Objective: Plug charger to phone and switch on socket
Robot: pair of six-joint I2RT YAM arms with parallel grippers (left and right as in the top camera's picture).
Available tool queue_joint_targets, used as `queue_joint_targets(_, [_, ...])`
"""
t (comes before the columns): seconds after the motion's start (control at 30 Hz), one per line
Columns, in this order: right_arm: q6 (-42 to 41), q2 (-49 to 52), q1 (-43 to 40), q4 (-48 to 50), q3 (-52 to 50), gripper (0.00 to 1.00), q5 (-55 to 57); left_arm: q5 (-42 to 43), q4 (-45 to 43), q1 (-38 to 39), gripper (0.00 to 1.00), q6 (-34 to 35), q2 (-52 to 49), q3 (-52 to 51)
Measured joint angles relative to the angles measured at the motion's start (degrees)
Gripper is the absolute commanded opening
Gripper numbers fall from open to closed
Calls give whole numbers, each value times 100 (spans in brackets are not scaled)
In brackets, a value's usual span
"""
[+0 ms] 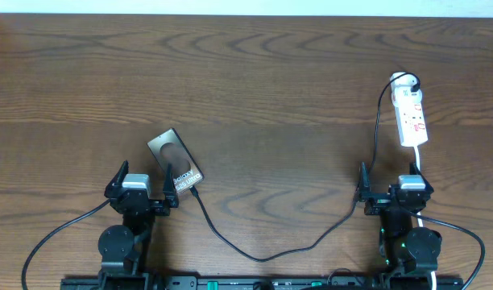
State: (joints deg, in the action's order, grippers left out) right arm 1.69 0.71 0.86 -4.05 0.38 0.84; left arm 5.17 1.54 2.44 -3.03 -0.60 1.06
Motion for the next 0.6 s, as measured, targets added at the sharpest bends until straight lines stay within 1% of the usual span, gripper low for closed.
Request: queue_joint_targets(0.6, [0, 0, 0, 0, 0, 99, 0, 0, 0, 0, 89, 0, 2, 0])
